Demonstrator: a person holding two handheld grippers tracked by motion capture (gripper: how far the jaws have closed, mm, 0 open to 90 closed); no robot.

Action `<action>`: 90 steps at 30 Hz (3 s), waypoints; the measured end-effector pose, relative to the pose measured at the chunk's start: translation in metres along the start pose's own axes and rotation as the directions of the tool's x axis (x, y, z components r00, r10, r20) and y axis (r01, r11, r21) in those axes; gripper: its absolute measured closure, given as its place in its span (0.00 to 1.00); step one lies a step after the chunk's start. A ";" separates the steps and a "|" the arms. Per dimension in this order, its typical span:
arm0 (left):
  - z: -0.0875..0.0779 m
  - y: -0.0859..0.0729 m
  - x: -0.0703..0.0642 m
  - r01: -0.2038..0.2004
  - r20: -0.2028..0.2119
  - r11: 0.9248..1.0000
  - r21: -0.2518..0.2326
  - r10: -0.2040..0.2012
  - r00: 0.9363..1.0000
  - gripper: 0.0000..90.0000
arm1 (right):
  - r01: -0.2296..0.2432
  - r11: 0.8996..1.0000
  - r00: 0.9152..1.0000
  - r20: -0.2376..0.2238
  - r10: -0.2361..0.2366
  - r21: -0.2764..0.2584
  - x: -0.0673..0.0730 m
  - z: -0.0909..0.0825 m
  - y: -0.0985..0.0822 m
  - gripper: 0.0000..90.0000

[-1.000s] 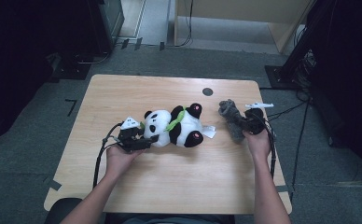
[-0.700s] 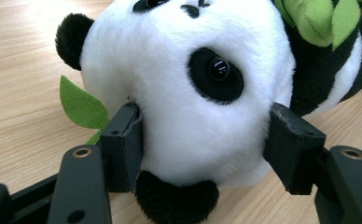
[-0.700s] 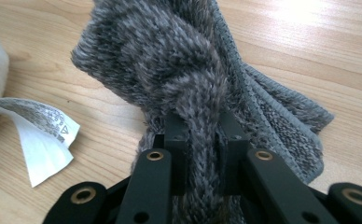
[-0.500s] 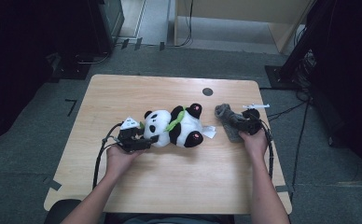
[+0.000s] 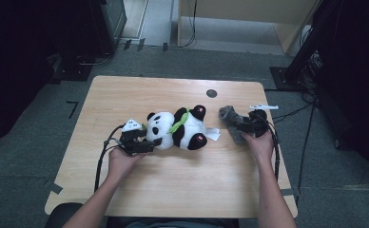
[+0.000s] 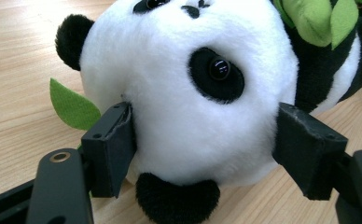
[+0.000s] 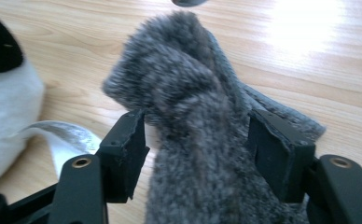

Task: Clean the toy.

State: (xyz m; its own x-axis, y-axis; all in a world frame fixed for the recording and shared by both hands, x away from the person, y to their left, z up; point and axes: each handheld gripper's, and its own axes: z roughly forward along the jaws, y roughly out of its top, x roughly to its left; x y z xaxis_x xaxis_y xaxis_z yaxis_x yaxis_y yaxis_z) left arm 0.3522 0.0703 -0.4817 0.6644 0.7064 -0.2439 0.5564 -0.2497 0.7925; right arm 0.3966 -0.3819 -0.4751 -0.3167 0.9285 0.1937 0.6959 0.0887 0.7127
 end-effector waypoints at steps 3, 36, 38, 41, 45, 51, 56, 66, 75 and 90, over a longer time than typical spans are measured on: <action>0.000 0.000 0.001 -0.001 0.007 1.000 -0.003 0.001 1.000 0.26 | 0.001 1.000 1.000 -0.024 -0.001 -0.004 0.005 -0.004 0.000 0.41; 0.003 0.003 0.007 0.024 0.027 1.000 0.003 -0.024 0.999 0.16 | 0.113 0.991 0.970 -0.207 -0.126 -0.071 0.091 -0.043 -0.006 0.15; 0.003 0.003 0.007 0.023 0.028 1.000 0.002 -0.023 0.999 0.16 | 0.116 0.990 0.964 -0.229 -0.132 -0.083 0.096 -0.045 -0.008 0.15; 0.003 0.003 0.007 0.024 0.030 1.000 0.003 -0.024 0.999 0.16 | 0.136 0.986 0.953 -0.258 -0.157 -0.096 0.105 -0.046 -0.011 0.16; 0.003 0.003 0.007 0.023 0.030 1.000 0.004 -0.023 0.999 0.16 | 0.176 0.979 0.937 -0.288 -0.197 -0.098 0.116 -0.046 -0.014 0.16; 0.003 0.003 0.007 0.021 0.030 1.000 0.006 -0.021 0.999 0.16 | 0.227 0.971 0.926 -0.290 -0.241 -0.082 0.131 -0.042 -0.017 0.15; 0.003 0.003 0.007 0.022 0.029 1.000 0.005 -0.022 0.999 0.16 | 0.253 0.962 0.908 -0.319 -0.272 -0.101 0.139 -0.041 -0.018 0.14; 0.004 0.003 0.008 0.026 0.032 1.000 -0.004 -0.026 0.999 0.16 | 0.289 0.953 0.897 -0.322 -0.303 -0.093 0.143 -0.024 -0.024 0.14; 0.005 0.003 0.008 0.030 0.036 1.000 -0.003 -0.030 0.999 0.16 | 0.304 0.946 0.905 -0.274 -0.324 -0.114 0.140 0.002 -0.026 0.13; 0.006 0.003 0.006 0.034 0.040 0.999 0.004 -0.034 0.999 0.19 | 0.369 0.921 0.906 -0.172 -0.387 -0.124 0.158 0.028 -0.030 0.15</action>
State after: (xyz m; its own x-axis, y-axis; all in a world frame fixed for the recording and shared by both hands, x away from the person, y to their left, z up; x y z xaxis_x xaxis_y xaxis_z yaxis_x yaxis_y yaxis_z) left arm 0.3612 0.0700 -0.4837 0.6644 0.6875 -0.2932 0.5807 -0.2278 0.7816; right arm 0.3434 -0.2283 -0.4849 -0.6668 0.7451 0.0158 0.4438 0.3800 0.8116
